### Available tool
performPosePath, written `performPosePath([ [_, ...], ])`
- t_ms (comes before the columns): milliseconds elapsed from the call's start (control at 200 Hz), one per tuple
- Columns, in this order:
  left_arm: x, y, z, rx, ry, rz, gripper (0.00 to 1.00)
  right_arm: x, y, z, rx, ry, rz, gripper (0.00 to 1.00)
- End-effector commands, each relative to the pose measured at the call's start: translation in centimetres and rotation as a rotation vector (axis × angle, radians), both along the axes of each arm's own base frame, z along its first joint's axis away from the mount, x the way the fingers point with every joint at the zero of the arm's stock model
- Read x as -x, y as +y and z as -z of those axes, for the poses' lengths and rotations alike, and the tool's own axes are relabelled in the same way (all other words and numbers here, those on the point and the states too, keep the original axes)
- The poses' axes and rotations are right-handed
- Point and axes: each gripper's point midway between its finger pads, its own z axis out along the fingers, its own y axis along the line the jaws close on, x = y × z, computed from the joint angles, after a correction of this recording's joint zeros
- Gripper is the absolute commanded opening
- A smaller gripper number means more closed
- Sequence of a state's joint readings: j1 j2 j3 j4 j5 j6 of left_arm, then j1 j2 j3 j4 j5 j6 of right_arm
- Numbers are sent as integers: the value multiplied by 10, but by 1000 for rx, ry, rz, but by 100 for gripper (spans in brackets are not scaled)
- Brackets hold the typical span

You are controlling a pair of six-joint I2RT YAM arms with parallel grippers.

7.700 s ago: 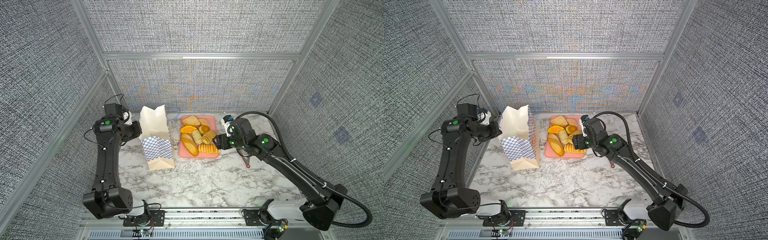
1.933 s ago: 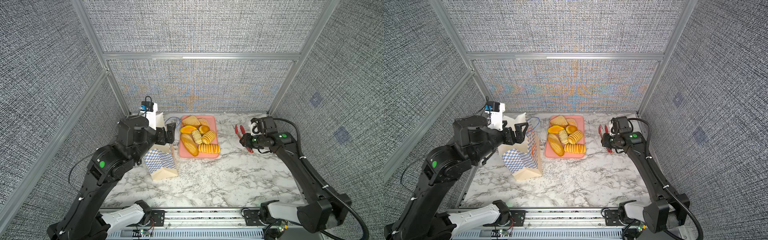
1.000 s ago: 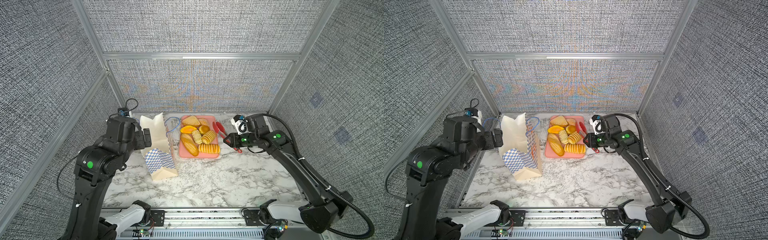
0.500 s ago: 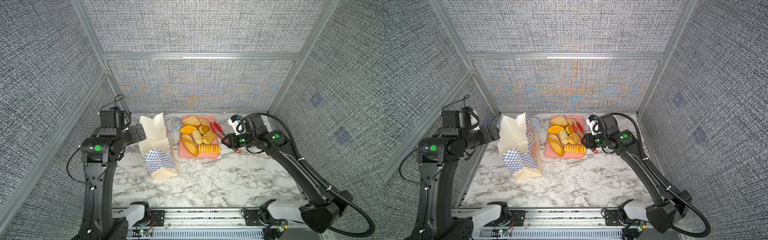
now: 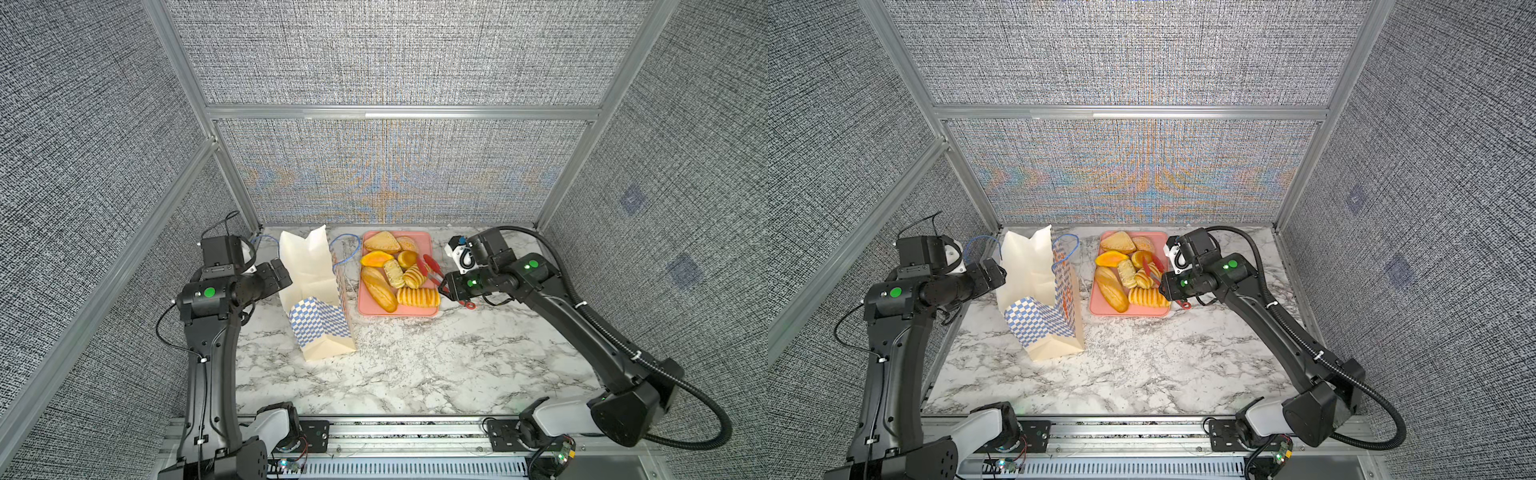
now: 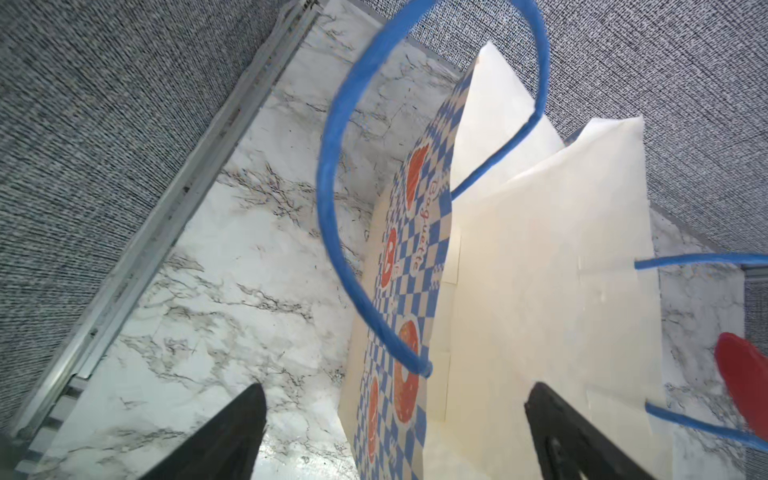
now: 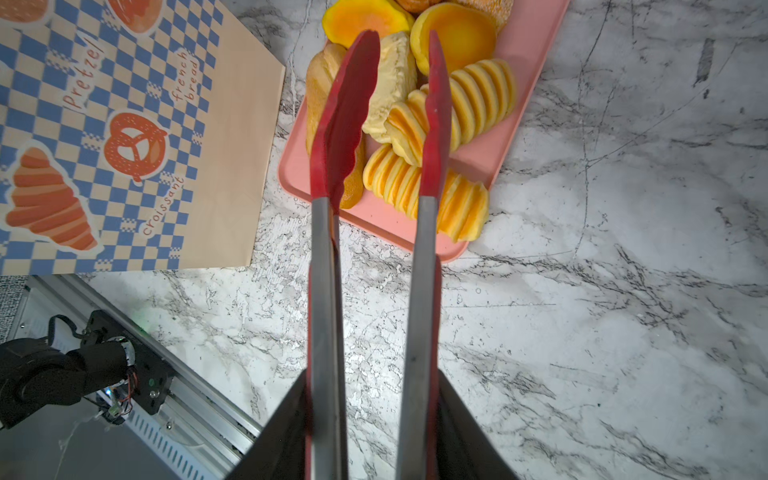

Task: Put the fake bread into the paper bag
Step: 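Move the tongs over the breads on the pink tray with the right gripper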

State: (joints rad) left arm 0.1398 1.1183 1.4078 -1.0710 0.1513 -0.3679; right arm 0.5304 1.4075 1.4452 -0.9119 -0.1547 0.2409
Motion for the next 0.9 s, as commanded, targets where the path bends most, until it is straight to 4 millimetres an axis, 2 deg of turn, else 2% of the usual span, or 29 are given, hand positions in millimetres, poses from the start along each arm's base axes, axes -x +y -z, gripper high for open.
performPosePath([
  [0, -11, -7, -4, 33, -55, 35, 98, -3, 0, 9, 22, 9, 2, 44],
  [205, -20, -19, 11, 85, -53, 95, 98, -10, 4, 32, 47, 63, 14, 44],
  [470, -27, -25, 21, 119, -56, 113, 85, -16, 1, 50, 53, 107, 71, 45],
  [660, -27, -31, 23, 133, -69, 125, 76, -23, 0, 55, -55, 140, 135, 47],
  [895, -28, -34, 26, 141, -68, 132, 75, -36, -7, 59, -193, 190, 203, 47],
])
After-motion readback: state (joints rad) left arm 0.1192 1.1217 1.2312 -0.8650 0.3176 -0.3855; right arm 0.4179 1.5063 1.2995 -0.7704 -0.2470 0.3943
